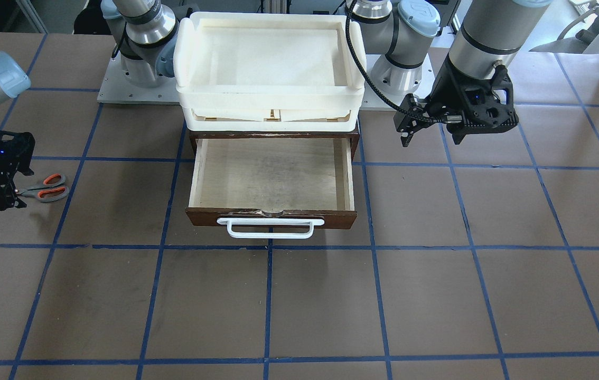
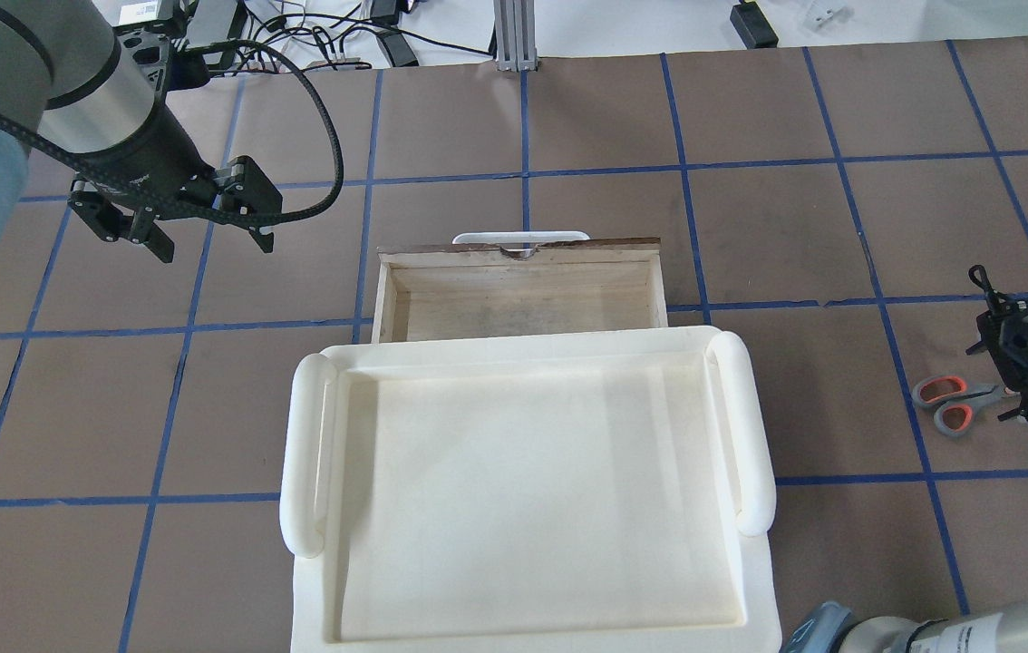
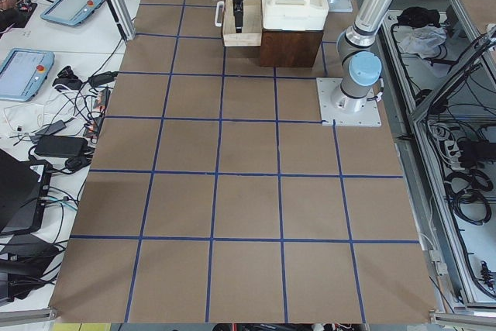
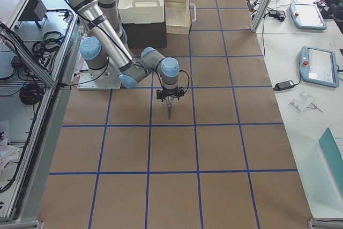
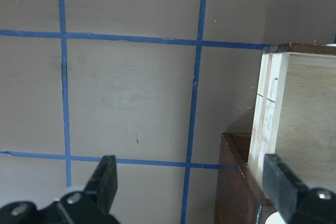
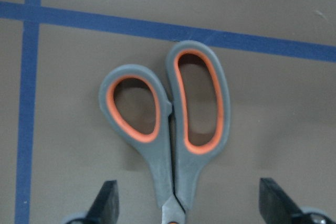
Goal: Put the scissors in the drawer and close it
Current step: 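Lower the right gripper onto the scissors handles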
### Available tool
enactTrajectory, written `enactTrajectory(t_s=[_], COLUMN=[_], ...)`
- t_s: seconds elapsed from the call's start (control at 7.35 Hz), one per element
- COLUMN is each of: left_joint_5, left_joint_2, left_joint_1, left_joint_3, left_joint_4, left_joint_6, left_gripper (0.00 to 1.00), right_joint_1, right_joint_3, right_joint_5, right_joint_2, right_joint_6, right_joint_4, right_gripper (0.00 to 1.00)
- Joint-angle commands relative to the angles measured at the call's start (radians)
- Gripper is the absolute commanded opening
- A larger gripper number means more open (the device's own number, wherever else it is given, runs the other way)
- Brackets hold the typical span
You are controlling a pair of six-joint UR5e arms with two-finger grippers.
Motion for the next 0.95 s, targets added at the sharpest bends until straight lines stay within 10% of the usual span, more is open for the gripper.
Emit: enactTrajectory(t_s=[0.0,0.82], left_joint_5=[-0.002,-0.002], left_joint_2=[-0.002,0.0], left_joint_1=[0.0,0.0], left_joint_3=[0.0,0.0], left_joint_4=[0.002,0.003], left_joint_6=[-0.002,0.0], left_gripper=[1.0,1.0], right_joint_1=[0.0,0.0], right_joint_3=[0.0,0.001], right_joint_5=[-0.007,-0.037], right_joint_2=[0.015,0.023], right_joint_6=[-0.013,-0.02], right_joint_4=[-0.017,-0.017], right_gripper=[0.91,0.51])
